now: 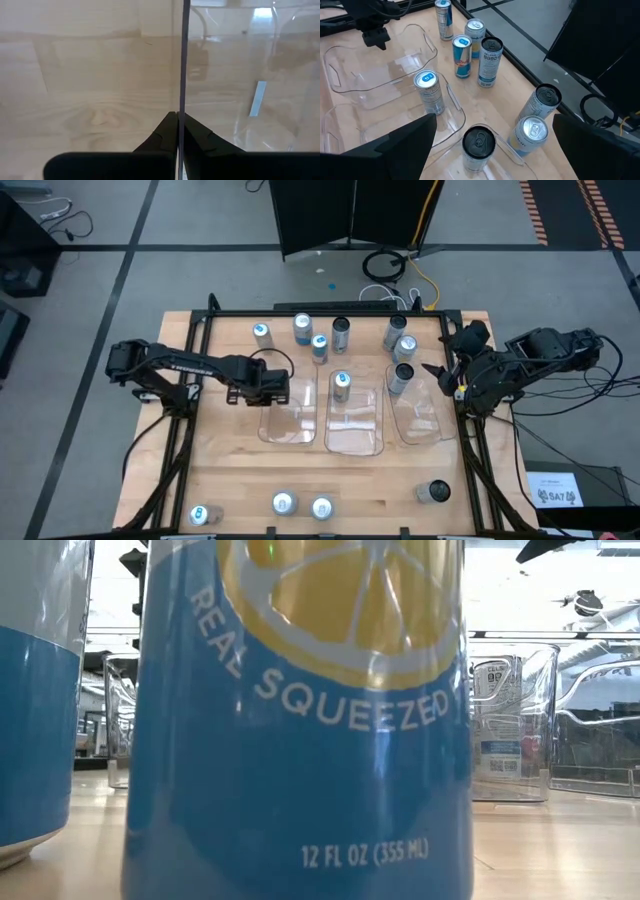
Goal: Sort soda cans
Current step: Move the left transparent bin to the center of the table, then put the top right white-blue soda can into the right transparent bin
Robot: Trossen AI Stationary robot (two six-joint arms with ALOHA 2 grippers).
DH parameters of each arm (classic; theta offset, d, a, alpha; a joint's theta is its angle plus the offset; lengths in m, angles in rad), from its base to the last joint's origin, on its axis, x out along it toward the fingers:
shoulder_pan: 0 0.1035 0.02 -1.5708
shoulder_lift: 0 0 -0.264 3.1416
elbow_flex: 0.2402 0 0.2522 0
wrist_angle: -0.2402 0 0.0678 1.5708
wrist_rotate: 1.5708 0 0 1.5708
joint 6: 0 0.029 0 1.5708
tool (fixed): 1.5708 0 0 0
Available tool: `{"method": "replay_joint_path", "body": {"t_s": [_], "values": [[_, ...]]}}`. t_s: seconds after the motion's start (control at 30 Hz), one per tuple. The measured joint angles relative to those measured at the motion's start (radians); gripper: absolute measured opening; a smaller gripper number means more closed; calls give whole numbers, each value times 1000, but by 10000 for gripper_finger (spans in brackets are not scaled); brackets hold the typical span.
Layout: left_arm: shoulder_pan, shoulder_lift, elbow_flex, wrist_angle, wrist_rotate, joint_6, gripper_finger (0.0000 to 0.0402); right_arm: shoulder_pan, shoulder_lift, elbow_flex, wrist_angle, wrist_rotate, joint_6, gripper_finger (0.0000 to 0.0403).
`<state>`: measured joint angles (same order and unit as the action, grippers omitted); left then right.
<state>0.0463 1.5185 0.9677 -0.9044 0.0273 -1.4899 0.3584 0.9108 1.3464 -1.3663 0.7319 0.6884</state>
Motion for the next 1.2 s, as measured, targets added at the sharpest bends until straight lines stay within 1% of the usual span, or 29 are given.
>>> {"method": "replay_joint_path", "body": {"t_s": [0.1,0.33,0.53,0.7,0.9,1.2], "values": [[-2,0,0,3,1,5,17,0,0,0,0,0,4,391],[-41,0,0,9,14,-71,17,0,0,0,0,0,6,391],[-49,0,0,10,1,-73,18,0,0,0,0,0,6,391],[-49,1,0,31,-6,-66,26,0,0,0,1,-1,7,391],[-49,1,0,36,-18,-67,51,0,0,0,0,-3,28,391],[-49,1,0,36,-17,-67,116,0,0,0,0,-5,25,391]]}}
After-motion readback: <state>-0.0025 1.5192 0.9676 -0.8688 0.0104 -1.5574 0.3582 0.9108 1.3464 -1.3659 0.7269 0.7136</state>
